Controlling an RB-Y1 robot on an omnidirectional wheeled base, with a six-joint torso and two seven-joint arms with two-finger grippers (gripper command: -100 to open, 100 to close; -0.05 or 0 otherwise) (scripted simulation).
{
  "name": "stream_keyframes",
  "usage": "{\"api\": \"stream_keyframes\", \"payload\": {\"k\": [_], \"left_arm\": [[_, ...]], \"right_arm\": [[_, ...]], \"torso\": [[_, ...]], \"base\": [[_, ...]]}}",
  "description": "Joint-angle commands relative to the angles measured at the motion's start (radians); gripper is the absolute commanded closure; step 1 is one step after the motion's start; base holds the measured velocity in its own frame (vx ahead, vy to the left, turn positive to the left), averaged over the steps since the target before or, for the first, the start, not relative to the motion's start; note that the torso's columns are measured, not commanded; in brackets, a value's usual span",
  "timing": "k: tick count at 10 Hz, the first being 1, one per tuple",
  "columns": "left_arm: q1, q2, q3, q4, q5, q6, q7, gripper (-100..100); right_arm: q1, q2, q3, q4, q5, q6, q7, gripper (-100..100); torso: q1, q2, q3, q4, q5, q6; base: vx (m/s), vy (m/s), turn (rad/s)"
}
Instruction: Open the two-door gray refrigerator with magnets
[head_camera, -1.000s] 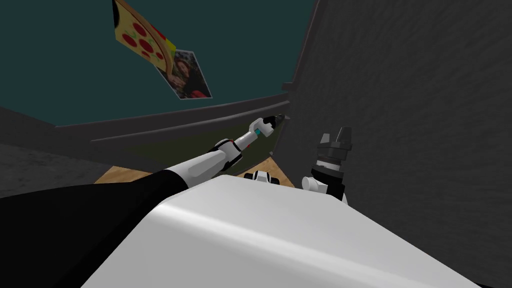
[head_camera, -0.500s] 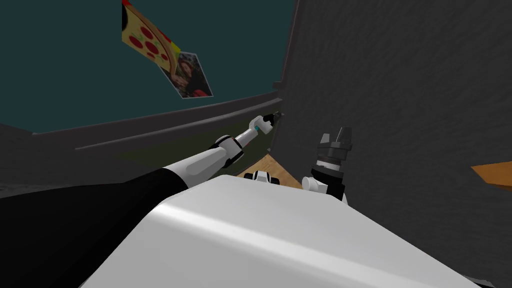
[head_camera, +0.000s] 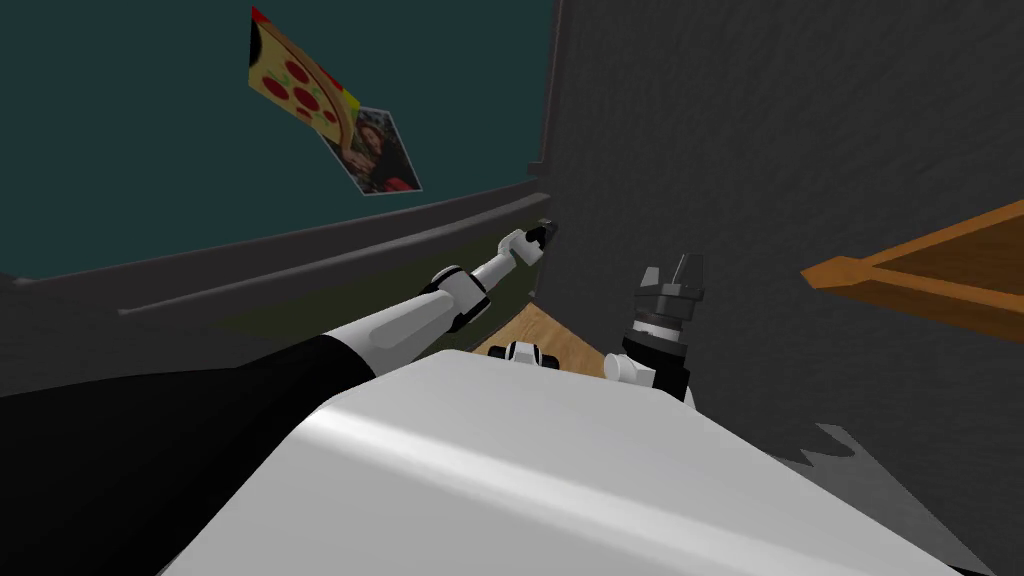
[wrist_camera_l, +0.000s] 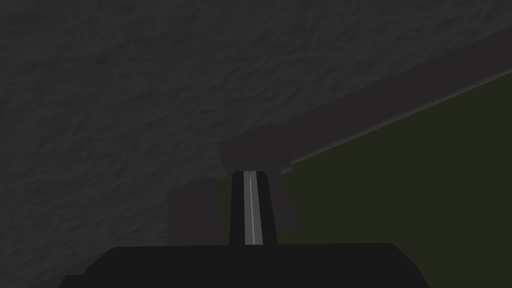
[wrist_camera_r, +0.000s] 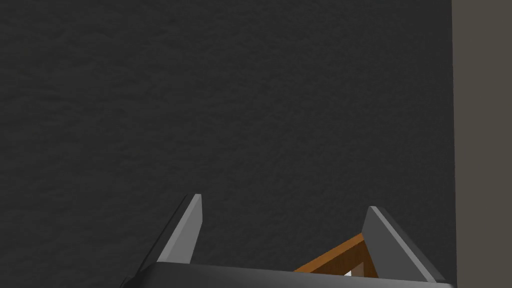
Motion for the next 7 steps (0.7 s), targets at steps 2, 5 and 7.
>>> {"api": "stream_keyframes", "payload": {"k": [2,5,7], "left_arm": [[-0.075,-0.001,0.018,0.122,-0.040,-0.046,0.064,100],[-0.075,-0.001,0.018,0.179,-0.040,-0.046,0.064,100],[-0.115,-0.007,0.034,0.270,-0.081,-0.077,0.108,100]], "right_arm": [[0.000,0.000,0.000,0.000,0.000,0.000,0.000,0],[0.001,0.000,0.000,0.000,0.000,0.000,0.000,0],[0.000,0.000,0.000,0.000,0.000,0.000,0.000,0]], "torso": [[-0.001,-0.007,-0.003,-0.001,0.000,-0.002],[-0.002,-0.005,-0.002,-0.001,0.000,-0.002],[0.000,-0.003,-0.002,-0.001,0.000,0.001]], "base": [[-0.132,0.050,-0.245],[-0.126,0.025,-0.151],[-0.173,0.046,-0.366]]}}
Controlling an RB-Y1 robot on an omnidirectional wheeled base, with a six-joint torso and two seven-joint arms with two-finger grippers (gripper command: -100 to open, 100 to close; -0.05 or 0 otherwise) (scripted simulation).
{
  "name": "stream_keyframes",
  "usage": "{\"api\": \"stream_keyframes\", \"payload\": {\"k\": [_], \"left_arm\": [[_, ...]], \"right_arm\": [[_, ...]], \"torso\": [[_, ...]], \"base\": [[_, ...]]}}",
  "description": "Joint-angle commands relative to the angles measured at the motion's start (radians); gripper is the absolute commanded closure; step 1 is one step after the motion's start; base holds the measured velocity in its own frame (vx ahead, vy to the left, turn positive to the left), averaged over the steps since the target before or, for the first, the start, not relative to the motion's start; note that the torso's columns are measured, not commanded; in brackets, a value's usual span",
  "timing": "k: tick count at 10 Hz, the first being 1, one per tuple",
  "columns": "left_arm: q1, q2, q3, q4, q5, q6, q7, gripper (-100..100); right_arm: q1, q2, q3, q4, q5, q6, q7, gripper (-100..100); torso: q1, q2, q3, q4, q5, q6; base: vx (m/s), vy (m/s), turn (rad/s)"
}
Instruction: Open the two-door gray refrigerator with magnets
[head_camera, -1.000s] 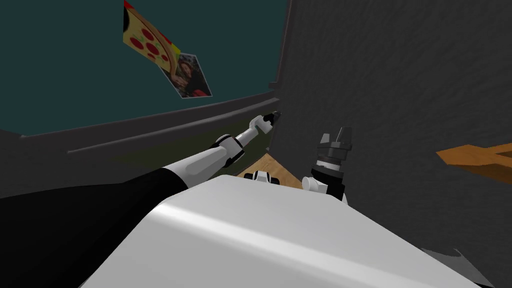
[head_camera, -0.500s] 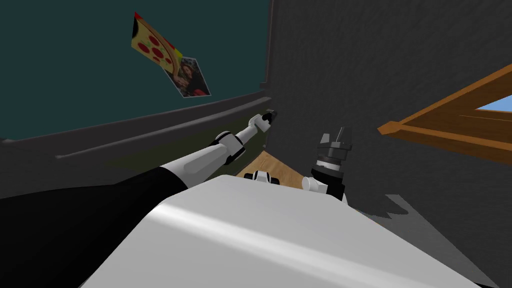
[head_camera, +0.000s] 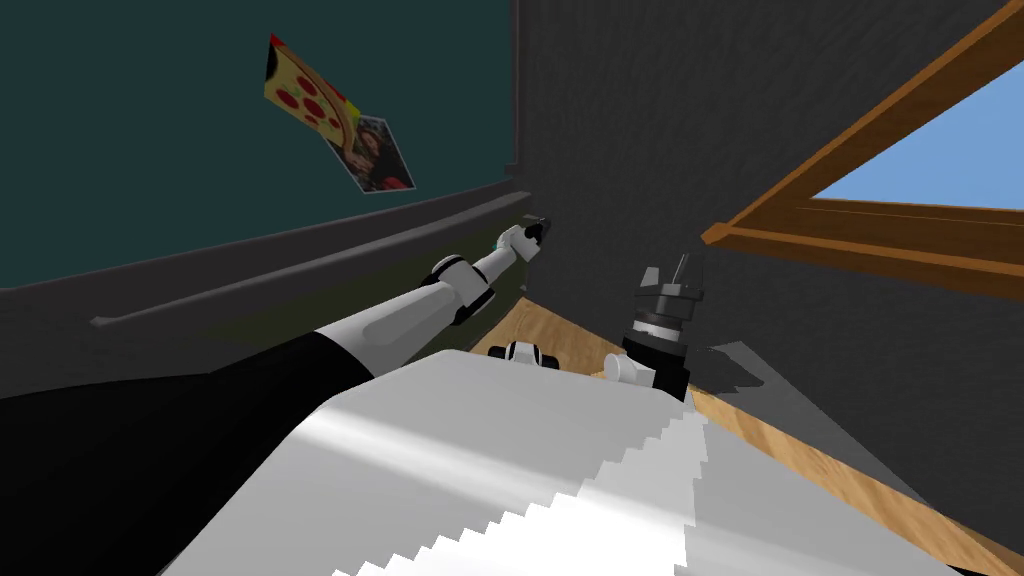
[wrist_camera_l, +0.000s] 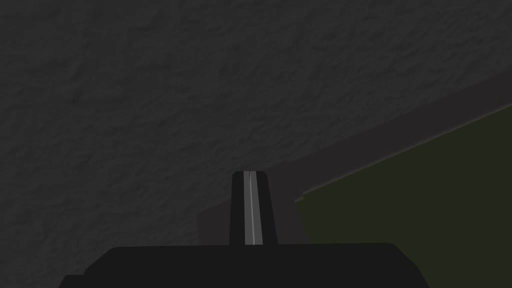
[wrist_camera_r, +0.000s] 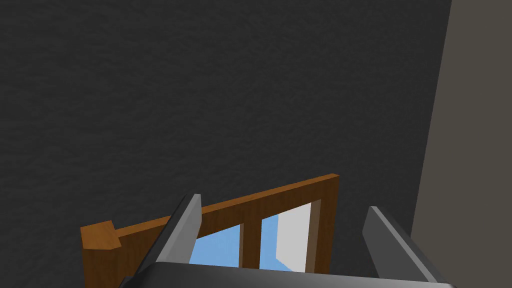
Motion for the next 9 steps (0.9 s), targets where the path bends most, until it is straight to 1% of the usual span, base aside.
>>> {"api": "stream_keyframes", "payload": {"k": [1,2,3,4,5,7,8,9], "left_arm": [[-0.047,0.002,0.019,0.084,-0.053,-0.036,0.065,100],[-0.047,0.002,0.019,0.088,-0.053,-0.036,0.065,100],[-0.047,0.002,0.019,0.127,-0.053,-0.036,0.065,100],[-0.049,0.003,0.017,0.115,-0.046,-0.041,0.063,100],[-0.051,0.018,0.031,0.124,-0.035,-0.034,0.073,-100],[-0.052,0.030,0.046,0.130,-0.024,-0.026,0.083,-100],[-0.052,0.030,0.046,0.130,-0.024,-0.026,0.083,-100],[-0.052,0.030,0.046,0.130,-0.024,-0.026,0.083,-100]], "right_arm": [[0.000,0.000,0.000,0.000,0.000,0.000,0.000,0],[0.000,0.000,0.000,0.000,0.000,0.000,0.000,0],[0.000,0.000,0.000,0.000,0.000,0.000,0.000,0],[0.000,0.000,0.000,0.000,0.000,0.000,0.000,0],[0.001,0.000,0.000,0.000,0.000,0.000,0.000,0],[0.001,0.000,-0.001,0.000,0.000,0.000,0.000,0],[0.001,0.000,-0.001,0.000,0.000,0.000,0.000,0],[0.001,0.000,-0.001,0.000,0.000,0.000,0.000,0]], "torso": [[0.000,0.004,0.003,0.002,0.000,-0.001],[0.001,0.007,0.005,0.003,0.000,-0.002],[-0.001,0.003,0.003,0.002,0.000,-0.001],[-0.001,-0.006,-0.002,-0.001,0.000,-0.002],[0.001,-0.010,-0.006,-0.003,0.000,-0.003],[0.004,-0.015,-0.009,-0.004,0.002,-0.002],[0.003,-0.009,-0.005,-0.003,0.001,-0.002],[-0.001,0.002,0.002,0.001,0.000,-0.001]], "base": [[-0.269,0.049,-0.335],[-0.250,0.021,-0.355],[-0.124,0.005,-0.285],[-0.045,0.004,-0.048],[0.088,0.051,0.048],[0.234,0.094,0.053],[0.148,0.071,0.024],[0.051,0.030,-0.005]]}}
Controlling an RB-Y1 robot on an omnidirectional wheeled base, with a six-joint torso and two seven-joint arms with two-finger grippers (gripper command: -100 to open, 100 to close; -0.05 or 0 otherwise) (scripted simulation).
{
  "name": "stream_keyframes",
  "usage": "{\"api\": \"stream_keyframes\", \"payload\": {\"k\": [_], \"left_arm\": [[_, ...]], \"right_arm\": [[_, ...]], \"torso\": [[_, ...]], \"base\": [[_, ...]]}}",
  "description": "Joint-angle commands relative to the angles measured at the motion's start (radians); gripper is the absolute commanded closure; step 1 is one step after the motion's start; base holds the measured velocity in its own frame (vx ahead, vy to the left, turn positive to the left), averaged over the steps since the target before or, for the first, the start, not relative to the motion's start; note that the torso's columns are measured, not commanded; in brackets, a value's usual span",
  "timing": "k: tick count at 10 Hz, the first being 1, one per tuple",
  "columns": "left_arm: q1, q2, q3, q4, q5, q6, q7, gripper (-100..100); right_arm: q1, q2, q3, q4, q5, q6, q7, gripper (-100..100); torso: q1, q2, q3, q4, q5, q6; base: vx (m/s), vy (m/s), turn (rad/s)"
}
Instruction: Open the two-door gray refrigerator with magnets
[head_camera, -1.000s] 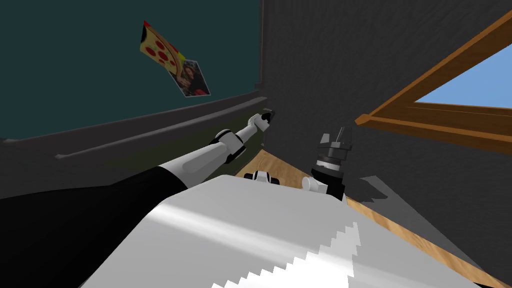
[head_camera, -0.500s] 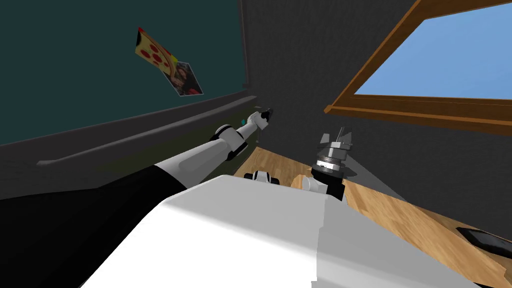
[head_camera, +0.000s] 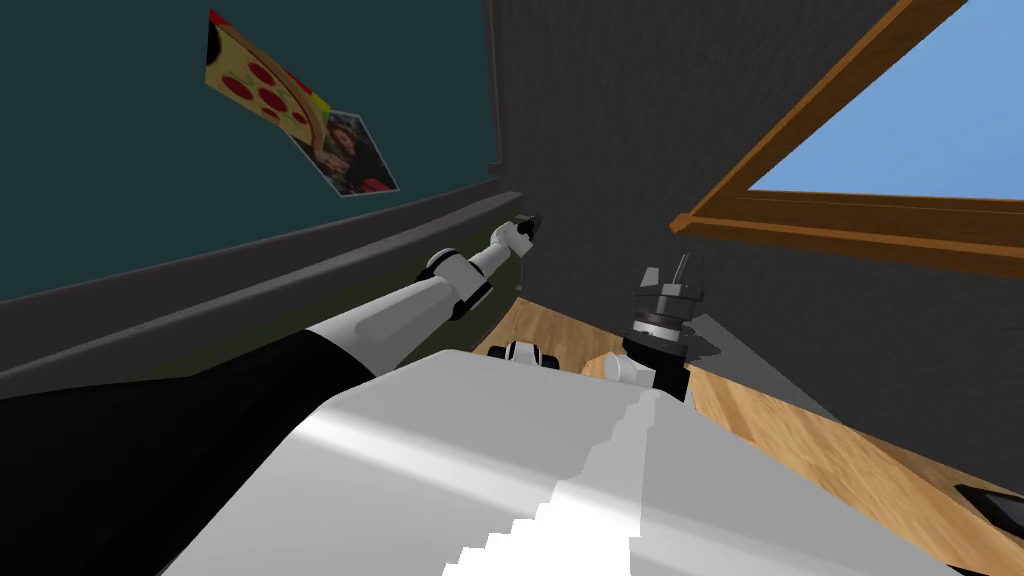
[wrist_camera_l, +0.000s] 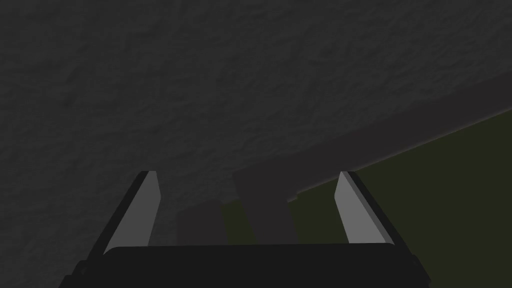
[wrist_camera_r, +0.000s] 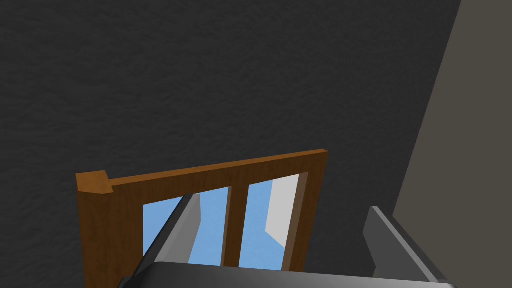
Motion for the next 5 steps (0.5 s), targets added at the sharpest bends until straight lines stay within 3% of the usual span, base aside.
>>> {"api": "stream_keyframes", "payload": {"k": [1,3,5], "left_arm": [[-0.013,0.015,0.022,0.035,0.017,-0.005,0.016,-100],[-0.013,0.021,0.029,0.037,0.023,-0.002,0.020,-100],[-0.018,0.019,0.029,0.046,0.023,-0.008,0.020,-100]], "right_arm": [[0.000,0.000,0.000,0.000,0.000,0.000,0.000,0],[0.000,0.000,0.000,0.000,0.000,0.000,0.000,0],[0.000,0.000,0.000,0.000,0.000,0.000,0.000,0]], "torso": [[-0.003,0.008,0.005,0.003,-0.001,0.000],[0.005,-0.006,-0.003,-0.001,0.001,-0.001],[-0.003,0.002,0.002,0.001,-0.001,0.000]], "base": [[0.157,0.056,0.082],[0.196,0.102,0.035],[0.029,0.012,-0.003]]}}
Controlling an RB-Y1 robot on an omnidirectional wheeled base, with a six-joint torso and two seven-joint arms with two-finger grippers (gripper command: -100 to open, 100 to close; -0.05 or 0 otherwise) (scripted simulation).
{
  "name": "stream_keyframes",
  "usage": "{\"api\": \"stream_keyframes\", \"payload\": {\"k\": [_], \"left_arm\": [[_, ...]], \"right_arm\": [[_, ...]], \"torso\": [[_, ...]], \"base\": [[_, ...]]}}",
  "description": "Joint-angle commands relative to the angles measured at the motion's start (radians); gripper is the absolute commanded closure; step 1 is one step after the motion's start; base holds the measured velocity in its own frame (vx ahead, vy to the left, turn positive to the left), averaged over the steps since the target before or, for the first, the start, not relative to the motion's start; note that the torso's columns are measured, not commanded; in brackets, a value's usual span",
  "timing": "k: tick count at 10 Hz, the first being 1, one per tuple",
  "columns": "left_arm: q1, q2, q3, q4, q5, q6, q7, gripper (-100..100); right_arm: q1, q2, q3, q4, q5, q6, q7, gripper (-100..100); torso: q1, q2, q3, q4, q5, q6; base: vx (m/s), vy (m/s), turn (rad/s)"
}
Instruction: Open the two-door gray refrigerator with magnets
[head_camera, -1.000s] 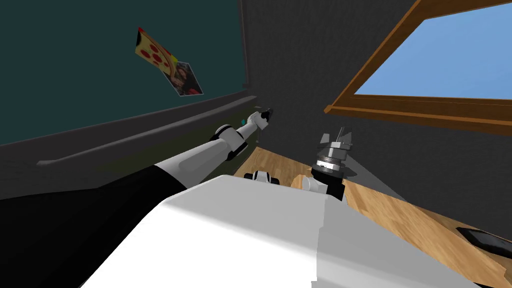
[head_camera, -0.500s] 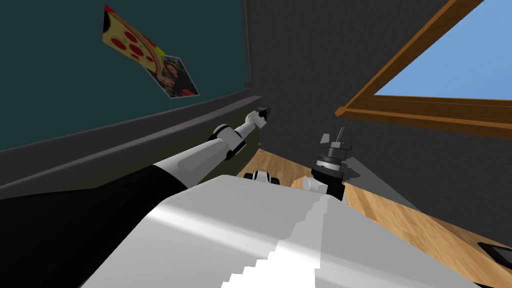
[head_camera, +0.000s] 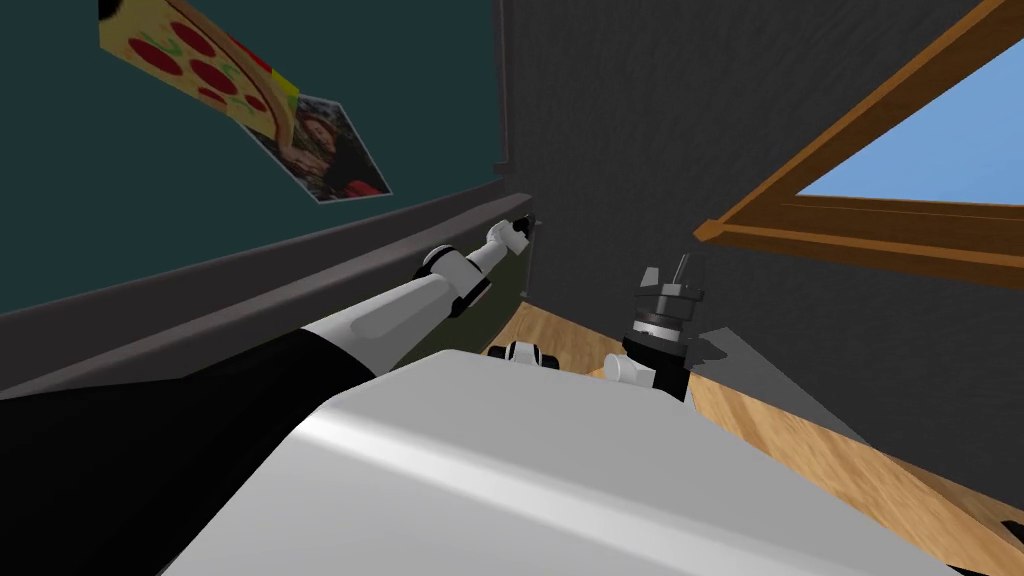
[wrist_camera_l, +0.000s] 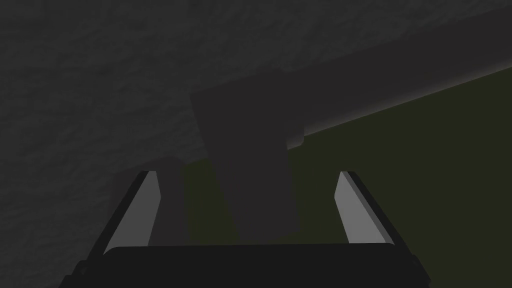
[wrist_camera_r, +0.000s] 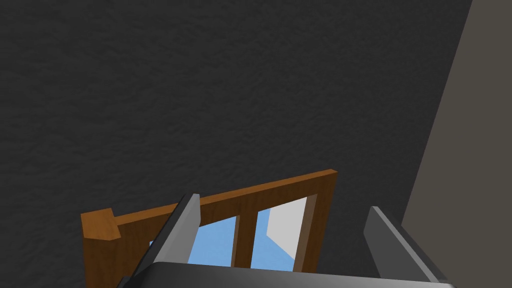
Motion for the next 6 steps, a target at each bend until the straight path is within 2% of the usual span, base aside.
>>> {"api": "stream_keyframes", "payload": {"k": [1,2,3,4,5,6], "left_arm": [[0.008,0.003,0.004,-0.003,0.000,-0.003,0.001,-100],[0.005,0.002,0.002,-0.002,-0.001,0.000,0.001,-100],[0.005,0.002,0.003,-0.002,-0.001,-0.001,0.001,100],[-0.003,-0.033,-0.012,-0.011,0.005,0.006,-0.002,100],[-0.003,-0.033,-0.012,-0.011,0.005,0.006,-0.002,100],[-0.008,-0.050,-0.019,-0.016,0.008,0.009,-0.003,100]], "right_arm": [[0.000,0.000,0.000,0.000,0.000,0.000,0.000,0],[0.000,0.000,0.000,0.000,0.000,0.000,0.000,0],[0.000,0.000,0.000,0.000,0.000,0.000,0.000,0],[0.000,0.000,0.000,0.000,0.000,0.000,0.000,0],[-0.001,0.000,0.000,0.000,0.000,0.000,0.000,0],[-0.001,0.000,0.000,0.000,0.000,0.000,0.000,0]], "torso": [[0.000,0.002,0.001,0.001,0.000,0.000],[0.001,-0.006,-0.003,-0.001,0.000,0.000],[0.003,-0.005,-0.003,-0.002,0.001,-0.001],[0.004,-0.003,-0.002,0.001,0.001,0.000],[0.001,0.004,0.002,0.000,-0.001,0.006],[0.002,0.002,0.001,0.001,-0.001,0.003]], "base": [[0.123,-0.004,-0.016],[0.076,-0.004,-0.002],[0.000,0.000,0.000],[-0.140,0.007,-0.100],[-0.174,0.008,-0.130],[-0.185,0.006,-0.137]]}}
